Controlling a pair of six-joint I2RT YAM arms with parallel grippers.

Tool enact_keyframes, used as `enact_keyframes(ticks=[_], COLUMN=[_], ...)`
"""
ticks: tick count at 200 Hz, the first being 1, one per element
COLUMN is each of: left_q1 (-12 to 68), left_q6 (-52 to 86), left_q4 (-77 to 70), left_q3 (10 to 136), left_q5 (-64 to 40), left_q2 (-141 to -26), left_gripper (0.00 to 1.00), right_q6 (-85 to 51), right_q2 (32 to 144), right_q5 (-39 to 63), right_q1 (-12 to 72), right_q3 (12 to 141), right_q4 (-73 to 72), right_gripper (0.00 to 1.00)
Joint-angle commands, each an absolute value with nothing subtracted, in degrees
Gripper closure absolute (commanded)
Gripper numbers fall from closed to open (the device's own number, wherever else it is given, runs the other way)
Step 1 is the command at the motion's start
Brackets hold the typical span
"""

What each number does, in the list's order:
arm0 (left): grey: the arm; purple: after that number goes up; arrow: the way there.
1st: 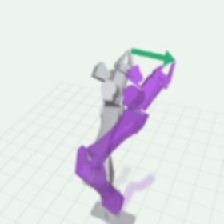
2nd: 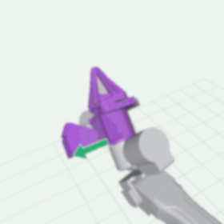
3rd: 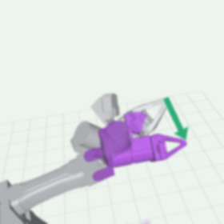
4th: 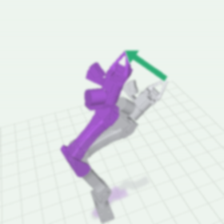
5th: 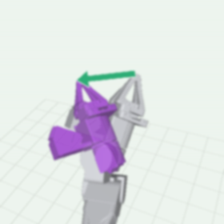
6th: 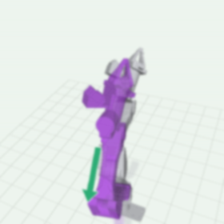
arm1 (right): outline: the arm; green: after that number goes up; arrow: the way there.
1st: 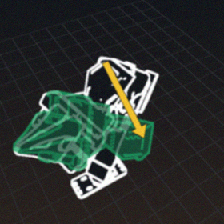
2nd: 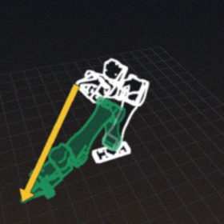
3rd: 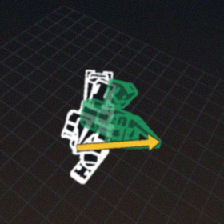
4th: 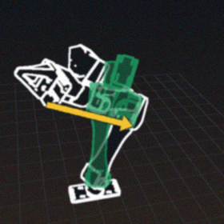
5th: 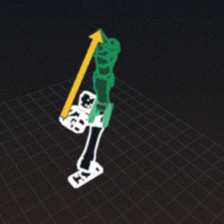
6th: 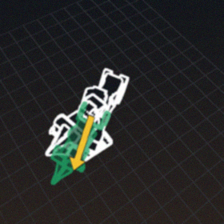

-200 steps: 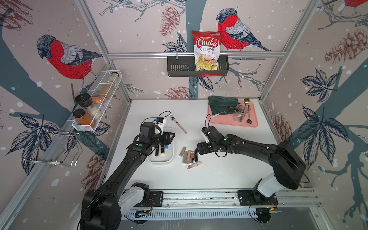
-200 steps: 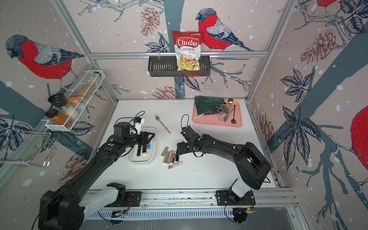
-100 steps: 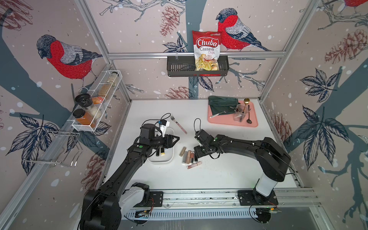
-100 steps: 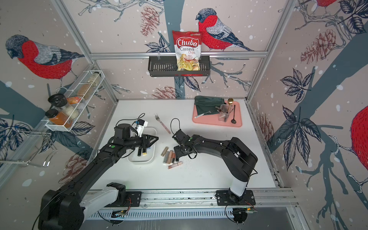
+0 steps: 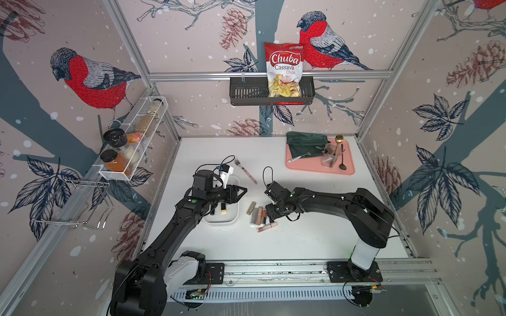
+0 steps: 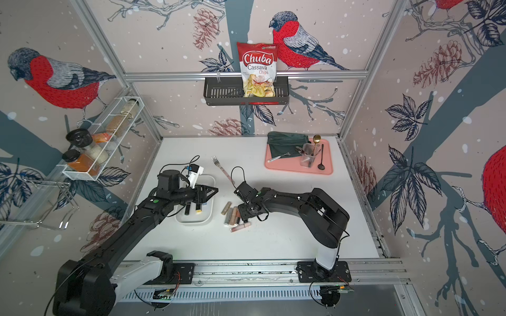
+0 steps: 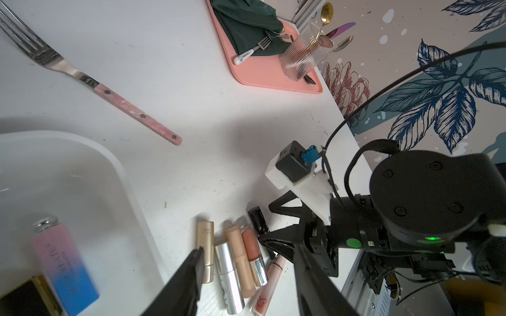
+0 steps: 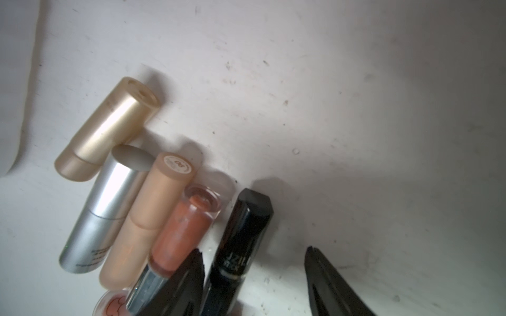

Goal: Put the lipstick into the storage box
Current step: Pick up the lipstick at the center of the board.

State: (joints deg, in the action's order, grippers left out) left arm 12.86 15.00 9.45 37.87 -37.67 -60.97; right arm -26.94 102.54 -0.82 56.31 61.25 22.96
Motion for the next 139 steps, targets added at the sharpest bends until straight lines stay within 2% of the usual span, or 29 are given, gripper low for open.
enact_keyframes(ticks=[1,77,139], left_q1=[12.74,12.74,12.74], left_q6=[14.43,14.41,14.44], left_q4=[7.3,7.38,7.3], left_q3=[38.04,38.07,38.03], left_q5=[-38.46,-38.06,-38.07], left_q2=[-60.91,-60.91,-61.13], left_gripper=[0.44,0.43,0.42], right_q6=[-27.33,-27.08,-27.28], right_q2=[102.77,102.45,101.28], right_q5=[-2.22,-4.83,-6.13], right_q1=[56.33,54.97,54.84], right_q3=[61.51,60.71,58.92], right_q4=[24.11,25.31,26.62], right_gripper=[0.38,0.45,0.46])
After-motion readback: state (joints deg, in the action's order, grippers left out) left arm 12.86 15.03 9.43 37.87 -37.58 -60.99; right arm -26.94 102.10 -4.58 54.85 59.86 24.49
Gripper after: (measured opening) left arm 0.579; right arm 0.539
